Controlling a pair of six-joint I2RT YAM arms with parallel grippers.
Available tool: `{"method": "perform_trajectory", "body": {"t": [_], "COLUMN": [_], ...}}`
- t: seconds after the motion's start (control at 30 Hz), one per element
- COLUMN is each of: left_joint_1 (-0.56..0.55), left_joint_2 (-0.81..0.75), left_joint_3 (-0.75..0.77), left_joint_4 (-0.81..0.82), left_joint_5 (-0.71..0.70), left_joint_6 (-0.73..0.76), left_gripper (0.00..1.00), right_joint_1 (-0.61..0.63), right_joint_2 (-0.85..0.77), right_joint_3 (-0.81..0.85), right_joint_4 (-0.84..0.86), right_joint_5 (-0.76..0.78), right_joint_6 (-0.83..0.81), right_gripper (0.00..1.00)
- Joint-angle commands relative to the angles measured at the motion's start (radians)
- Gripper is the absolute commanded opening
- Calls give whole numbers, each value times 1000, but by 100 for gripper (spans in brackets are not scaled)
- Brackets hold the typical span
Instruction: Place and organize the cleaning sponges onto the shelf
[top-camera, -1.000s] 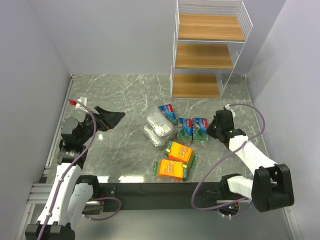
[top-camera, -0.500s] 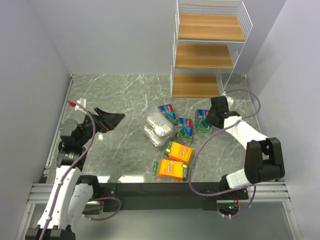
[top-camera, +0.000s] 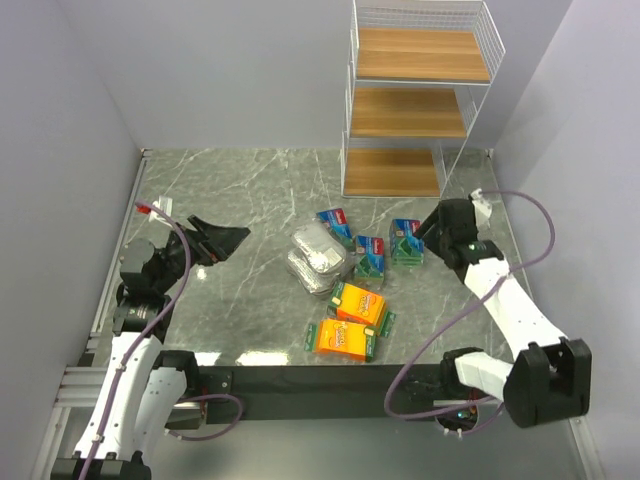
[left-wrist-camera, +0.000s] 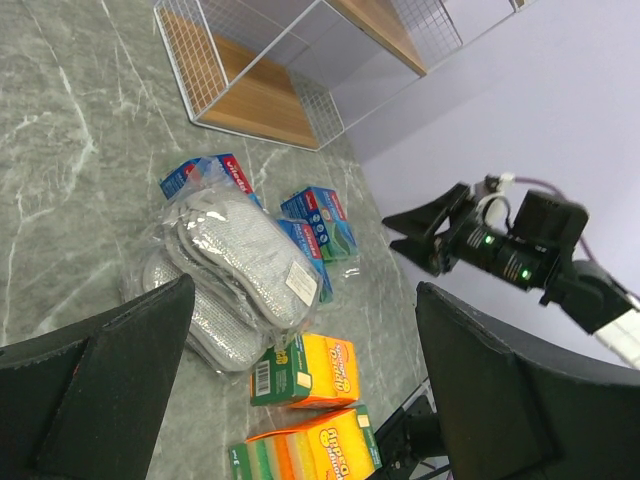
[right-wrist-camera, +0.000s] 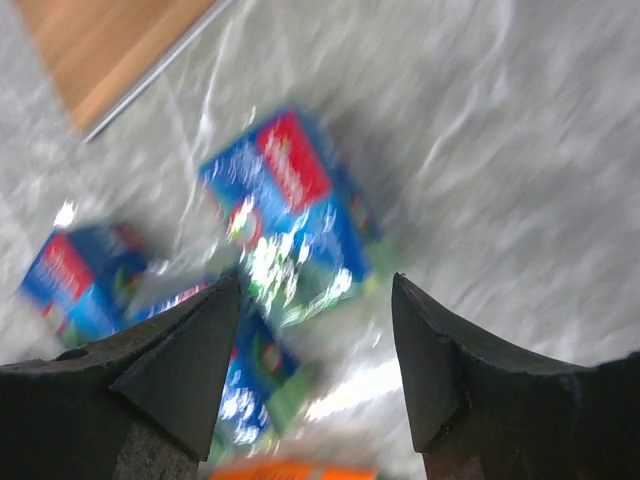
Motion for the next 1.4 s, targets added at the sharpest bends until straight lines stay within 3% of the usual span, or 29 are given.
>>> {"method": "perform_trajectory", "body": {"t": [0.0, 0.17, 0.4, 0.63, 1.37], "left_joint_1": [-3, -3, -3, -3, -3], "left_joint_2": [-7, -15, -29, -29, -27], "left_joint_3": [5, -1, -5, -18, -48], "left_joint_4": [31, 21, 10, 22, 33], "left_joint_5": [17, 14, 11, 15, 24], "left_joint_6": [2, 5, 6, -4, -21], "left_gripper": [100, 99, 99, 99, 99], "right_joint_1": [-5, -5, -5, -10, -40], "right_joint_2": [-45, -117, -239, -261, -51], "right_joint_3": [-122, -266, -355, -424, -471], "right_joint_4": [40, 138, 195, 257, 467], "right_joint_5": [-201, -350, -283, -269, -183], "right_joint_6": [163, 341, 493, 651, 709], "right_gripper": [69, 72, 73, 73, 68]}}
